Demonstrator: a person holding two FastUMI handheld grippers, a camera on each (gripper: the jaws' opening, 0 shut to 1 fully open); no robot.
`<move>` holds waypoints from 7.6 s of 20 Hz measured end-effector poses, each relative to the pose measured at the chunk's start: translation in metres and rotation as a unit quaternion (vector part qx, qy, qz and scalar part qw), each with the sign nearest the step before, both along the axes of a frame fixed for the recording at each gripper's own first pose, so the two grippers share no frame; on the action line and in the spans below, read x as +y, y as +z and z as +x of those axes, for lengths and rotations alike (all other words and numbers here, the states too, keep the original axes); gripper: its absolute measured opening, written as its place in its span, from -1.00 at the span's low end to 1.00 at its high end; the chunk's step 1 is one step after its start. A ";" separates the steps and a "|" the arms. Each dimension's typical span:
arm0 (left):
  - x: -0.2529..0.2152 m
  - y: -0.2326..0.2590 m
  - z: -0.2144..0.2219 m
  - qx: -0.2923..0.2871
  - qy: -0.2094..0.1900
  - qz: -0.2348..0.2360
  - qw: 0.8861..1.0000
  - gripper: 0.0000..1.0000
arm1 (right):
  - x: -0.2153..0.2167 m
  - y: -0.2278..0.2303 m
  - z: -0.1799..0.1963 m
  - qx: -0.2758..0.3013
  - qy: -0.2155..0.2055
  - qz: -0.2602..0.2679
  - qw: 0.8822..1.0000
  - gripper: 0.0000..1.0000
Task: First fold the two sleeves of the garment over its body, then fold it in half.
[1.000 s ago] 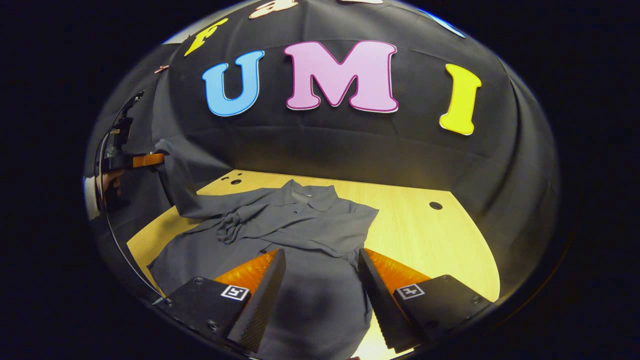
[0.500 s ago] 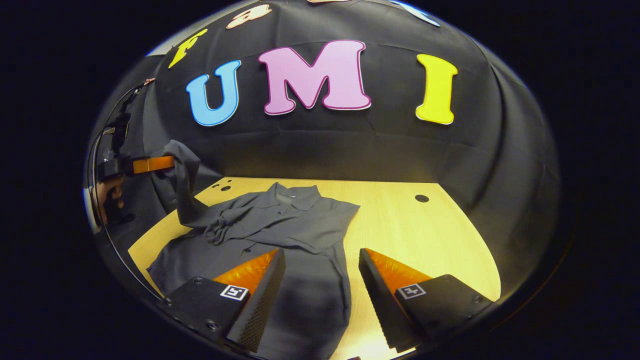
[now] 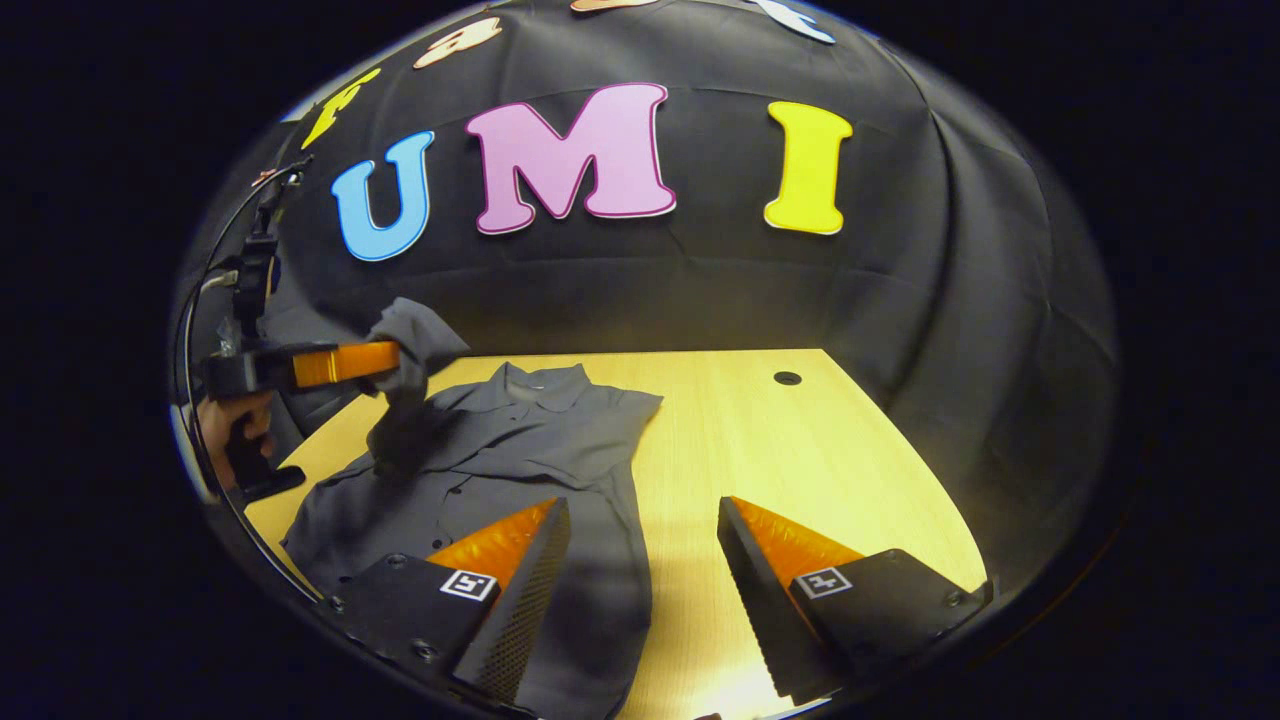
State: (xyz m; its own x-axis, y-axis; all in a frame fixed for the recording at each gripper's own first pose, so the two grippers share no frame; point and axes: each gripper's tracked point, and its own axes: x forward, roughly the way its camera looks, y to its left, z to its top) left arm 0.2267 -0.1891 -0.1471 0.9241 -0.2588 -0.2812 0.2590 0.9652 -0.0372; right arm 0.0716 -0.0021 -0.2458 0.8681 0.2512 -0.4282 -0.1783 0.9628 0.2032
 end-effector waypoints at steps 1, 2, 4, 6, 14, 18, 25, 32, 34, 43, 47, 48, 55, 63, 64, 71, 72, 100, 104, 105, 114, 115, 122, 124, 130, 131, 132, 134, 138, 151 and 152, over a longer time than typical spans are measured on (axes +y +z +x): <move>-0.010 -0.010 0.000 0.008 -0.010 0.006 1.000 -0.89 | -0.001 -0.001 0.000 0.001 -0.005 0.000 1.000 0.84; -0.020 -0.019 0.002 0.016 -0.019 0.011 1.000 -0.89 | -0.003 -0.003 -0.003 0.003 -0.009 -0.001 1.000 0.84; -0.037 -0.038 0.003 0.029 -0.032 0.019 0.999 -0.89 | -0.010 -0.008 -0.017 0.008 -0.015 -0.006 1.000 0.84; -0.049 -0.052 0.006 0.036 -0.041 0.023 0.998 -0.89 | -0.018 -0.011 -0.029 0.011 -0.022 -0.009 1.000 0.84; -0.076 -0.101 0.012 0.061 -0.076 0.069 0.993 -0.89 | -0.022 -0.015 -0.044 0.019 -0.037 -0.016 0.999 0.84; -0.089 -0.117 0.008 0.079 -0.096 0.054 0.991 -0.58 | -0.017 -0.012 -0.046 0.018 -0.038 -0.011 0.999 0.84; -0.093 -0.120 -0.009 0.080 -0.126 0.050 0.988 0.99 | 0.003 -0.015 -0.038 0.025 -0.018 -0.012 0.999 0.84; -0.050 -0.066 -0.044 0.047 -0.114 0.005 0.992 0.95 | 0.005 -0.017 -0.040 0.035 -0.013 -0.015 0.999 0.87; -0.023 -0.049 -0.058 0.038 -0.102 -0.009 0.994 0.95 | 0.008 -0.021 -0.047 0.046 -0.007 -0.011 0.999 0.87; 0.126 -0.063 -0.139 0.062 -0.012 -0.005 0.998 0.90 | 0.027 -0.055 -0.097 0.106 0.016 -0.023 0.994 0.87; 0.175 -0.102 -0.181 0.109 0.015 0.010 0.994 0.90 | 0.040 -0.079 -0.124 0.143 0.031 -0.037 0.989 0.87; 0.186 -0.111 -0.190 0.121 0.025 0.012 0.992 0.91 | 0.043 -0.084 -0.131 0.151 0.031 -0.039 0.987 0.87; 0.233 -0.175 -0.229 0.187 0.058 0.032 0.980 0.91 | 0.047 -0.113 -0.154 0.198 0.003 -0.041 0.979 0.87; 0.250 -0.224 -0.236 0.259 0.088 0.030 0.962 0.96 | 0.068 -0.144 -0.156 0.230 0.008 -0.054 0.972 0.87; 0.247 -0.227 -0.236 0.267 0.080 0.036 0.960 0.94 | 0.070 -0.152 -0.159 0.244 0.013 -0.066 0.967 0.89; 0.215 -0.225 -0.232 0.263 0.001 0.043 0.964 0.12 | 0.102 -0.150 -0.143 0.227 0.064 -0.060 0.970 0.29; 0.211 -0.226 -0.230 0.263 0.005 0.042 0.964 -0.33 | 0.106 -0.146 -0.142 0.222 0.075 -0.073 0.969 -0.26; 0.209 -0.066 -0.197 0.227 0.050 -0.102 0.967 -0.89 | 0.069 0.007 -0.083 0.108 0.027 0.078 0.991 -0.90; 0.211 -0.044 -0.152 0.188 0.055 -0.107 0.975 -0.89 | 0.071 0.029 -0.033 0.059 0.018 0.083 0.995 -0.90; 0.211 -0.040 -0.140 0.181 0.058 -0.110 0.976 -0.89 | 0.072 0.034 -0.020 0.052 0.018 0.085 0.995 -0.90; 0.219 -0.014 -0.042 0.123 0.073 -0.106 0.984 -0.89 | 0.080 0.048 0.083 0.001 0.005 0.080 0.997 -0.90; 0.218 -0.015 -0.031 0.119 0.072 -0.102 0.985 -0.89 | 0.081 0.046 0.093 0.000 0.005 0.079 0.997 -0.90; 0.219 -0.021 0.046 0.100 0.083 -0.096 0.987 -0.89 | 0.092 0.026 0.167 -0.002 -0.001 0.069 0.998 -0.91; 0.220 -0.035 0.070 0.104 0.087 -0.090 0.987 -0.89 | 0.094 0.011 0.189 0.004 -0.005 0.071 0.997 -0.90; 0.217 -0.080 0.125 0.121 0.103 -0.089 0.983 -0.89 | 0.102 -0.036 0.238 0.026 -0.013 0.074 0.997 -0.90; 0.218 -0.088 0.131 0.125 0.107 -0.090 0.982 -0.90 | 0.102 -0.045 0.244 0.031 -0.014 0.072 0.997 -0.90; 0.218 -0.096 0.138 0.130 0.110 -0.090 0.981 -0.89 | 0.103 -0.053 0.250 0.035 -0.015 0.072 0.997 -0.90; 0.217 -0.113 0.149 0.139 0.113 -0.085 0.980 -0.89 | 0.106 -0.072 0.259 0.046 -0.015 0.069 0.996 -0.90; 0.215 -0.144 0.167 0.153 0.112 -0.065 0.980 -0.89 | 0.110 -0.105 0.268 0.061 -0.008 0.043 0.997 -0.90; 0.207 -0.171 0.164 0.165 0.119 -0.043 0.978 -0.77 | 0.113 -0.131 0.267 0.086 -0.009 0.014 0.996 -0.65; 0.207 -0.169 0.161 0.166 0.119 -0.044 0.978 -0.72 | 0.111 -0.132 0.265 0.086 -0.013 0.008 0.996 -0.60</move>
State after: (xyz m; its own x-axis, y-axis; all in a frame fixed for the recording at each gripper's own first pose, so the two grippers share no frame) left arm 0.3880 0.0176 -0.3162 0.8223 -0.0832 -0.5629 -0.0137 0.9861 -0.1657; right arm 0.3369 0.1091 -0.3774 0.7880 0.2376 -0.5679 -0.1146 0.9630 0.2440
